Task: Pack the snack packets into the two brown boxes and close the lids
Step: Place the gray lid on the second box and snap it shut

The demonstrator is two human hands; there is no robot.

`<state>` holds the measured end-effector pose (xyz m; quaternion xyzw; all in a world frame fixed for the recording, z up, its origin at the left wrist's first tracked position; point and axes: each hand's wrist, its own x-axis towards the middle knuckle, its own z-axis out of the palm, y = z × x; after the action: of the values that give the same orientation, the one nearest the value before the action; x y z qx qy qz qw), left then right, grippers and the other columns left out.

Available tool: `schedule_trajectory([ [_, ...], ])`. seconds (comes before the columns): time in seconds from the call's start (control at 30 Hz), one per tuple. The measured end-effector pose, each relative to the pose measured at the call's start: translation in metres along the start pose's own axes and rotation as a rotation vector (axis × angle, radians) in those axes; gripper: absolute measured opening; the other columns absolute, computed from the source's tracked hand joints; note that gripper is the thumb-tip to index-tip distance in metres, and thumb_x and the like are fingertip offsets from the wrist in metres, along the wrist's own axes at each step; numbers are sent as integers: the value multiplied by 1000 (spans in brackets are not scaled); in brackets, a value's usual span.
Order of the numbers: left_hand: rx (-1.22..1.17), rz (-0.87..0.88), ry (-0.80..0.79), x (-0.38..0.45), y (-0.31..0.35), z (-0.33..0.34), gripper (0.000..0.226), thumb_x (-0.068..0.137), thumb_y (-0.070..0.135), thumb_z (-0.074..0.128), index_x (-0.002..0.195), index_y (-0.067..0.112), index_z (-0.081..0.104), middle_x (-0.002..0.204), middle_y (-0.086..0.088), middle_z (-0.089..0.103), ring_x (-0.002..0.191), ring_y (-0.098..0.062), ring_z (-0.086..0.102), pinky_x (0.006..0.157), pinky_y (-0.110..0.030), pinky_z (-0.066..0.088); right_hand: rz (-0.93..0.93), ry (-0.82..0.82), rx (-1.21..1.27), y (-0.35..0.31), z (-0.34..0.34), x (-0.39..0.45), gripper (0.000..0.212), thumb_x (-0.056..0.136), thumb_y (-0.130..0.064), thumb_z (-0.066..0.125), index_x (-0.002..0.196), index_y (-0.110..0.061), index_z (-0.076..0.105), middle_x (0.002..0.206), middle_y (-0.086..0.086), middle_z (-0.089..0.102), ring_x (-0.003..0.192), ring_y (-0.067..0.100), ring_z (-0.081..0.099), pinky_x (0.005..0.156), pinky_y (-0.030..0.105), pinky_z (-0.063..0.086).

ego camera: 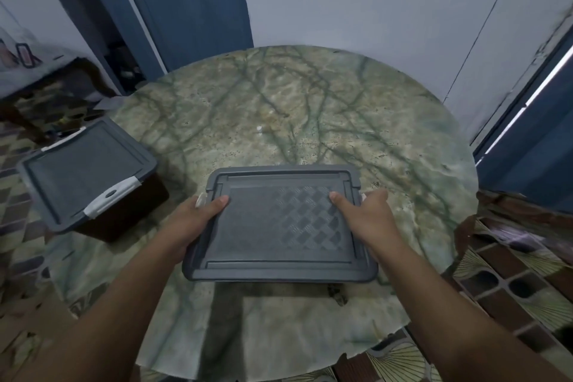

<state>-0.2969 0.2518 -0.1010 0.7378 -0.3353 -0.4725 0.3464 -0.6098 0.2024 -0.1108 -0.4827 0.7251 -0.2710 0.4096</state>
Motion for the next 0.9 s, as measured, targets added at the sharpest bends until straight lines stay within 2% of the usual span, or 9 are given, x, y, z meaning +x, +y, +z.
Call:
schedule_trajectory([
  [0.13,83,31,157,4,-9,-2,65,74,70,75,113,19,66,101,-6,75,89,-27,73,81,-48,60,-18,6,17,-6,7,-4,71,86,-57,74,122,-10,34,108,0,50,99,22,54,91,44,53],
  [0.27,407,130,316,-8,-8,16,47,97,59,54,107,13,47,94,-3,58,84,-23,57,70,-38,40,-29,22,9,-7,6,-6,80,85,-58,74,130,-5,35,121,8,55,114,30,59,96,49,53],
  [0.47,661,151,376,-15,-2,24,41,102,56,40,102,16,39,94,-4,48,77,-22,47,70,-38,38,-35,40,-9,-9,6,-10,80,85,-59,73,130,-5,36,130,12,56,116,31,59,96,48,52],
  [0.57,736,200,404,-24,-5,28,47,104,56,33,112,11,44,113,-15,55,94,-34,57,75,-41,42,-31,32,-25,-10,5,-12,80,86,-59,72,130,-4,35,123,10,55,108,29,57,92,45,52],
  [0.63,762,207,402,-26,-6,30,63,102,60,32,130,5,42,130,-22,53,110,-39,57,82,-44,44,-33,32,-31,-9,5,-12,81,86,-60,72,132,-4,35,123,10,54,111,30,57,91,44,52],
  [0.7,840,204,387,-28,-4,31,89,97,71,29,152,1,22,145,-25,43,125,-39,52,94,-50,45,-35,32,-35,-11,5,-13,81,86,-60,72,131,-5,35,120,7,53,110,30,57,92,45,52],
  [0.73,885,198,369,-28,-2,31,98,95,74,28,156,0,12,149,-25,39,130,-39,49,99,-51,44,-35,35,-38,-11,5,-14,80,85,-61,72,130,-6,35,118,6,53,110,30,58,93,47,53],
  [0.8,926,184,333,-27,1,31,105,93,77,27,158,-2,2,153,-25,35,135,-39,45,104,-51,41,-38,47,-74,-11,4,-15,78,85,-63,70,127,-8,35,114,6,55,108,32,60,91,51,54],
  [0.9,910,190,329,-24,-1,29,107,92,79,27,158,-1,0,155,-25,33,136,-39,44,106,-52,41,-73,72,-232,-15,5,-21,71,91,-65,61,128,-9,36,111,9,62,94,31,64,82,51,56],
])
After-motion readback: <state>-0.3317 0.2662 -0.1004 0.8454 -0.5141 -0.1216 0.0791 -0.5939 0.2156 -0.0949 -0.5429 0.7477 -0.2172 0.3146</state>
